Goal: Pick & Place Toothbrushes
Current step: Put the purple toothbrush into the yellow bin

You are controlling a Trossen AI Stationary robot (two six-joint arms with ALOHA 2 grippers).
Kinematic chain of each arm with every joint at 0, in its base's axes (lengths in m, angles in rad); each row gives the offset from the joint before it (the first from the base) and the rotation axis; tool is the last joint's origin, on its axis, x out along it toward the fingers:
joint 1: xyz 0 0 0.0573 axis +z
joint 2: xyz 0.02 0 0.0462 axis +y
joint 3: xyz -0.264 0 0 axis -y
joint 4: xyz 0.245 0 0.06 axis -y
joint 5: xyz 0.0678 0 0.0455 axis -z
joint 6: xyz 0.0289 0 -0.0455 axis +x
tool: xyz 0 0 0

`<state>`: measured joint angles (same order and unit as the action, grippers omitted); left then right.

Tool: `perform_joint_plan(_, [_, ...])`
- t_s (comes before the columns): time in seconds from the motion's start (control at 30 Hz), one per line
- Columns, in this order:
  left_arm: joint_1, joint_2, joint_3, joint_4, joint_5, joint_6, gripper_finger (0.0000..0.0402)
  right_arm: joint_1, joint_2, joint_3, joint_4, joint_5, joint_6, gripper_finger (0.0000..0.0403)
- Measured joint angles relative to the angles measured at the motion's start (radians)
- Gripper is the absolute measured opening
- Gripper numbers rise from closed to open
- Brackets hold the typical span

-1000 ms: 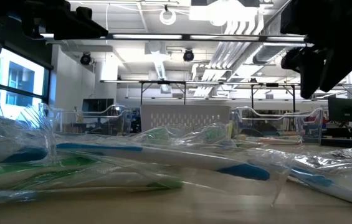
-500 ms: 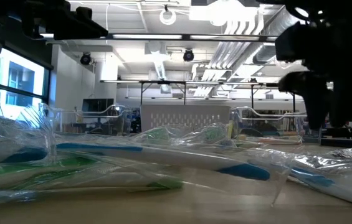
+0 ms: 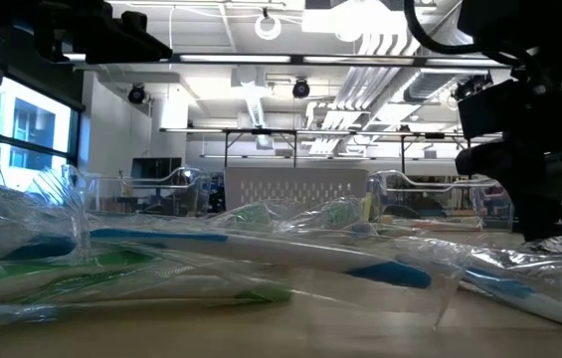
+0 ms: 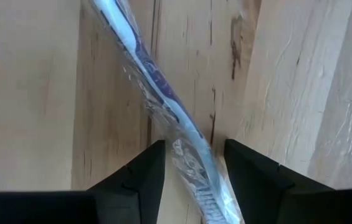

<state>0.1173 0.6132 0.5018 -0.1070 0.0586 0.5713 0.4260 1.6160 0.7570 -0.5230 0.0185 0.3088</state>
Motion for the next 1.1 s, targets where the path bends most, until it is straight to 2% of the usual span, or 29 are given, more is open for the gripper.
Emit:
perform_joint_plan(0.53, [0.000, 0.000, 0.000, 0.001, 0.000, 0.000, 0.0141, 0.007, 0.012, -0.003, 0.003, 0.028, 0.000, 0.0158])
perform_joint_plan(1.1, [0.000, 0.000, 0.000, 0.000, 0.000, 0.000, 0.0141, 0.005, 0.012, -0.003, 0.014, 0.018, 0.000, 0.0034])
